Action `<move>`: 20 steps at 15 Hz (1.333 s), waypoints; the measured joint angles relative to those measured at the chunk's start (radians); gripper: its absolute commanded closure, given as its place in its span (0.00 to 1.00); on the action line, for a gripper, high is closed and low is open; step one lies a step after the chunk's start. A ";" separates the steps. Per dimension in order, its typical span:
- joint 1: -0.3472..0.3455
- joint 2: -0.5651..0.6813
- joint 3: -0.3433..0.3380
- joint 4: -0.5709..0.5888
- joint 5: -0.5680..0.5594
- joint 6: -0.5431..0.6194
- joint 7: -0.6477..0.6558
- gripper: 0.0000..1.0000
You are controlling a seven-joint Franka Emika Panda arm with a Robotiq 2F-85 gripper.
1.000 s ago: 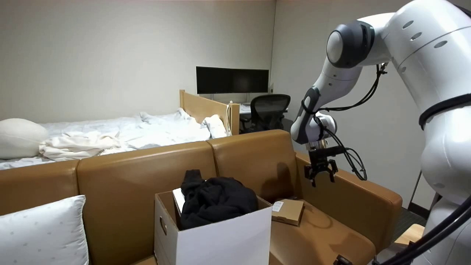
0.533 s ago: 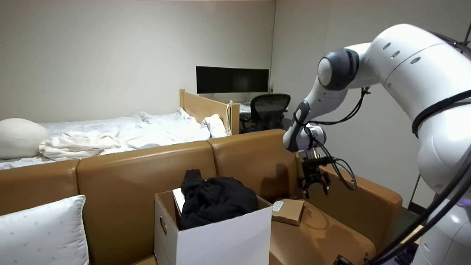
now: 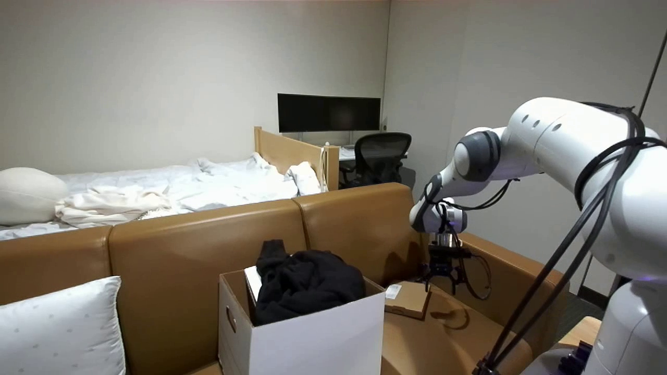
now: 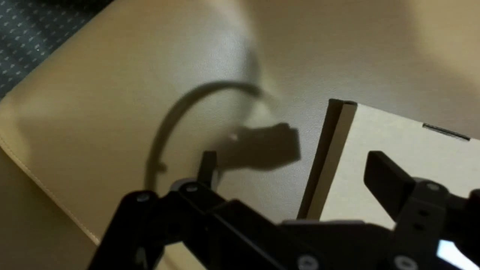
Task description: Put the brown object into the box
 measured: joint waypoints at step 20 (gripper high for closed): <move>0.009 0.241 0.090 0.288 0.002 -0.073 0.012 0.00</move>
